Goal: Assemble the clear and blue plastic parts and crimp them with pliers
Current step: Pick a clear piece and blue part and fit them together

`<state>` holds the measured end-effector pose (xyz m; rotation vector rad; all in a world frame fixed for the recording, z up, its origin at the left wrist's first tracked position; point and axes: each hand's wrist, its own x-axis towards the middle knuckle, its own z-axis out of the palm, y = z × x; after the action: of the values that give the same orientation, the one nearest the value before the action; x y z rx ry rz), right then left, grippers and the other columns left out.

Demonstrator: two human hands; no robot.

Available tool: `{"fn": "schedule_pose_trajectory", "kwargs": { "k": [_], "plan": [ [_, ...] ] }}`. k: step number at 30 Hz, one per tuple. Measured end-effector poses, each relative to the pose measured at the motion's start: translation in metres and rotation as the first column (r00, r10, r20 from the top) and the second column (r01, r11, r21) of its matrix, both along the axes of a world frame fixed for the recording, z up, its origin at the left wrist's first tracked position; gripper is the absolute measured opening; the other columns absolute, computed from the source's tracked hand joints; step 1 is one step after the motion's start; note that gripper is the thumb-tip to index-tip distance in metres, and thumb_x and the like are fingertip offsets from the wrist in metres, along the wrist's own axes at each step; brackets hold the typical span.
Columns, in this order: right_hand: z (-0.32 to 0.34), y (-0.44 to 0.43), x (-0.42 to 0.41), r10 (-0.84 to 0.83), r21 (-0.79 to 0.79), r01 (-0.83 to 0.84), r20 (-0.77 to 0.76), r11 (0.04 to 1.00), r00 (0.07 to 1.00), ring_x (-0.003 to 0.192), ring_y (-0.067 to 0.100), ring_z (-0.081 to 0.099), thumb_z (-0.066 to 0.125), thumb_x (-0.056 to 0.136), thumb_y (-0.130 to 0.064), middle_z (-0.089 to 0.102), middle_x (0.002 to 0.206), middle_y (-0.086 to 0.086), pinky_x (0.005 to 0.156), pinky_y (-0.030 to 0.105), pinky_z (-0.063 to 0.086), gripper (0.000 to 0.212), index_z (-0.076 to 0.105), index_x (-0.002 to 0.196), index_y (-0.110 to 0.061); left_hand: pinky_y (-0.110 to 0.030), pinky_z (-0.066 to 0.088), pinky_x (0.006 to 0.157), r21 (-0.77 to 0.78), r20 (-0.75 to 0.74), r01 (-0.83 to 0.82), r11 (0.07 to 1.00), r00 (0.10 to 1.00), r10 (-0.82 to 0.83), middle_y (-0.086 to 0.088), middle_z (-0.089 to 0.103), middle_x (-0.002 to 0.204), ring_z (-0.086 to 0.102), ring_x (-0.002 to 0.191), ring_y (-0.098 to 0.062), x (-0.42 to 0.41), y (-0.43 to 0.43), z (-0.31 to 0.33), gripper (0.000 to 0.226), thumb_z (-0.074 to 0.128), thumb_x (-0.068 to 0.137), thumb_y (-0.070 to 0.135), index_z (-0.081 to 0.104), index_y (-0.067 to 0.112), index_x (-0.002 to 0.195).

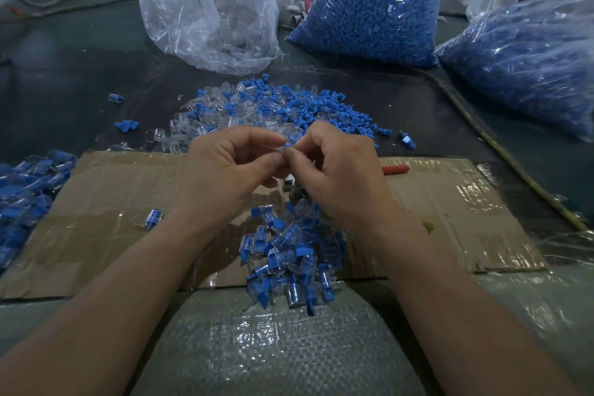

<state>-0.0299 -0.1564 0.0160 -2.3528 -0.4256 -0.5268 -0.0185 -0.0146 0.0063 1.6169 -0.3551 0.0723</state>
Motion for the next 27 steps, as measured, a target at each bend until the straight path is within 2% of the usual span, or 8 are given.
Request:
{"fn": "schedule_pose_trajectory", "kwargs": {
  "k": [2,6,10,13,17,20,23,27],
  "plan": [
    [0.0004,-0.0002,0.0012,-0.022,0.085,0.027,-0.06,0.996,0.998,0.051,0.005,0.05,0.062,0.087,-0.021,0.051,0.056,-0.014,0.05,0.027,0.045,0.023,0.05,0.067,-0.024,-0.015,0.053,0.059,0.009,0.005,0.009,1.0,1.0,-0.009,0.009,0.072,0.074,0.069,0.065,-0.008,0.0001,0.0004,-0.0002,0.018,0.062,0.064,0.024,0.065,0.023,0.083],
    [-0.0013,-0.0001,0.0018,-0.013,0.234,0.046,-0.141,0.971,0.99,0.055,0.01,0.056,0.064,0.085,-0.021,0.057,0.056,-0.008,0.048,0.026,0.046,0.024,0.052,0.064,-0.023,-0.016,0.053,0.06,0.016,0.014,0.011,1.0,1.0,-0.012,0.008,0.072,0.076,0.069,0.067,-0.009,0.0003,0.0007,-0.0017,0.018,0.062,0.066,0.023,0.065,0.023,0.084],
    [-0.0026,-0.0006,0.0029,0.023,0.23,0.01,-0.139,0.973,0.99,0.054,0.009,0.054,0.063,0.086,-0.022,0.056,0.058,-0.008,0.049,0.027,0.046,0.022,0.052,0.067,-0.023,-0.015,0.052,0.058,-0.005,0.024,0.001,1.0,1.0,-0.001,0.006,0.071,0.074,0.068,0.064,-0.009,0.0006,0.0019,-0.0007,0.017,0.064,0.067,0.024,0.065,0.022,0.083],
    [-0.0023,-0.0009,0.0039,0.066,0.187,-0.041,-0.134,0.982,0.989,0.056,0.001,0.051,0.063,0.086,-0.023,0.051,0.059,-0.014,0.05,0.019,0.043,0.025,0.047,0.069,-0.032,-0.017,0.053,0.056,0.0,-0.015,-0.036,0.999,0.999,0.036,0.002,0.071,0.071,0.067,0.061,-0.011,0.0029,0.0037,-0.0013,0.012,0.066,0.068,0.024,0.066,0.022,0.08],
    [-0.0037,0.0002,0.0038,0.127,0.212,-0.097,-0.129,0.972,0.983,0.059,0.001,0.052,0.067,0.082,-0.027,0.054,0.063,-0.011,0.052,0.014,0.043,0.02,0.049,0.072,-0.031,-0.017,0.051,0.05,-0.045,-0.1,-0.075,0.996,0.993,0.07,-0.004,0.069,0.064,0.063,0.053,-0.012,0.0064,0.005,-0.0023,0.013,0.068,0.077,0.003,0.067,0.016,0.074],
    [-0.0032,-0.0035,0.005,0.14,0.231,-0.112,-0.109,0.966,0.984,0.069,-0.001,0.055,0.073,0.077,-0.024,0.057,0.075,-0.015,0.06,0.01,0.043,0.018,0.058,0.085,-0.028,-0.016,0.049,0.048,-0.109,-0.158,-0.047,0.993,0.987,0.03,-0.004,0.067,0.06,0.06,0.049,-0.01,0.0058,0.0051,-0.0001,0.013,0.065,0.077,0.001,0.066,0.013,0.073],
    [-0.0026,-0.0053,0.0044,0.205,0.257,-0.175,-0.097,0.95,0.974,0.08,0.001,0.06,0.072,0.076,-0.014,0.058,0.09,-0.021,0.072,0.011,0.047,0.034,0.061,0.106,-0.025,-0.017,0.047,0.046,-0.162,-0.211,-0.034,0.986,0.978,-0.001,-0.004,0.066,0.057,0.059,0.047,-0.011,0.0067,0.0056,0.001,0.012,0.063,0.077,-0.002,0.064,0.009,0.073],
    [-0.0037,-0.0057,0.0033,0.279,0.347,-0.231,-0.096,0.909,0.956,0.087,-0.003,0.062,0.069,0.076,-0.008,0.06,0.093,-0.021,0.078,0.012,0.048,0.041,0.057,0.112,-0.021,-0.017,0.046,0.043,-0.202,-0.263,-0.004,0.979,0.964,-0.05,-0.004,0.065,0.055,0.057,0.044,-0.011,0.0077,0.0067,0.0032,0.009,0.064,0.071,-0.002,0.061,0.007,0.073]
  ]
}}
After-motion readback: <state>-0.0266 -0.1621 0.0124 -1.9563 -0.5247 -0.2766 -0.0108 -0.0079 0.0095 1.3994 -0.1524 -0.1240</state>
